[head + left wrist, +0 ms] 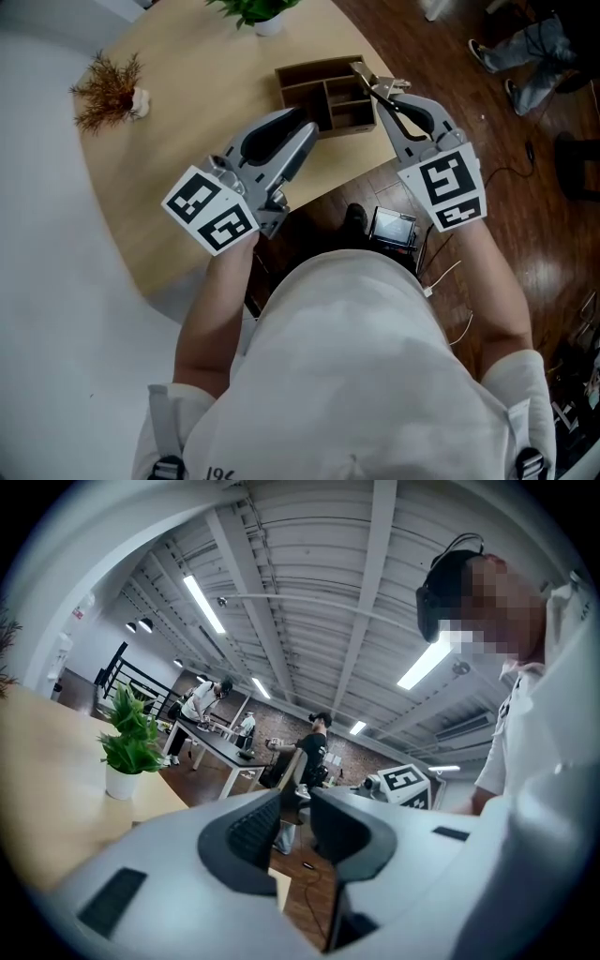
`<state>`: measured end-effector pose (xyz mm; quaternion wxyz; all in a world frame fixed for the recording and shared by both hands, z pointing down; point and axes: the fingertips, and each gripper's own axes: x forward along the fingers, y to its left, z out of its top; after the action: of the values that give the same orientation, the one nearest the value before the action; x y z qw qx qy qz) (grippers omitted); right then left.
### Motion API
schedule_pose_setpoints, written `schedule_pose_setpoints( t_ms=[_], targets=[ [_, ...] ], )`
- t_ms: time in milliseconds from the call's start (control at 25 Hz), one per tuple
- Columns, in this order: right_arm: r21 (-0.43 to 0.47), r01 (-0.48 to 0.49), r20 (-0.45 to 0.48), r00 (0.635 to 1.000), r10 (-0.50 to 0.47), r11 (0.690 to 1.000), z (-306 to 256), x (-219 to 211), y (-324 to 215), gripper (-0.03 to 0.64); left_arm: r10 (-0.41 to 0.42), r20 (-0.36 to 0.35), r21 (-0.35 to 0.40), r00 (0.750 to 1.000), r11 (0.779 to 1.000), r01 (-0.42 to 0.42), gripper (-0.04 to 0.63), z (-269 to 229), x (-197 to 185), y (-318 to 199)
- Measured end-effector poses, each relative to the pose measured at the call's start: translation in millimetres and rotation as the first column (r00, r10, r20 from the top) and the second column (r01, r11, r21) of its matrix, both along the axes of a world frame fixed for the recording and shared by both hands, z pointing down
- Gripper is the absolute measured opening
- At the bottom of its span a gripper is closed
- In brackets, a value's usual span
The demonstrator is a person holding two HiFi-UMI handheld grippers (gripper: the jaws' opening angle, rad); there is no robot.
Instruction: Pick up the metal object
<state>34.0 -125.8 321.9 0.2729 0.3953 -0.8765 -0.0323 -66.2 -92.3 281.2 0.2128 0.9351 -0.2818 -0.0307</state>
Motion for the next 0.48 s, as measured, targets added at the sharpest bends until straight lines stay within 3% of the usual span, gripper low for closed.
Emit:
schedule_pose_setpoints(
  t_ms=[480],
  targets=[
    [-0.002, -0.043, 0.063, 0.997, 0.043, 0.999, -14, 12, 21, 0.005, -0.006, -0.025, -0.008, 1.0, 1.0, 0.006, 0.08, -4, -3, 16]
  ],
)
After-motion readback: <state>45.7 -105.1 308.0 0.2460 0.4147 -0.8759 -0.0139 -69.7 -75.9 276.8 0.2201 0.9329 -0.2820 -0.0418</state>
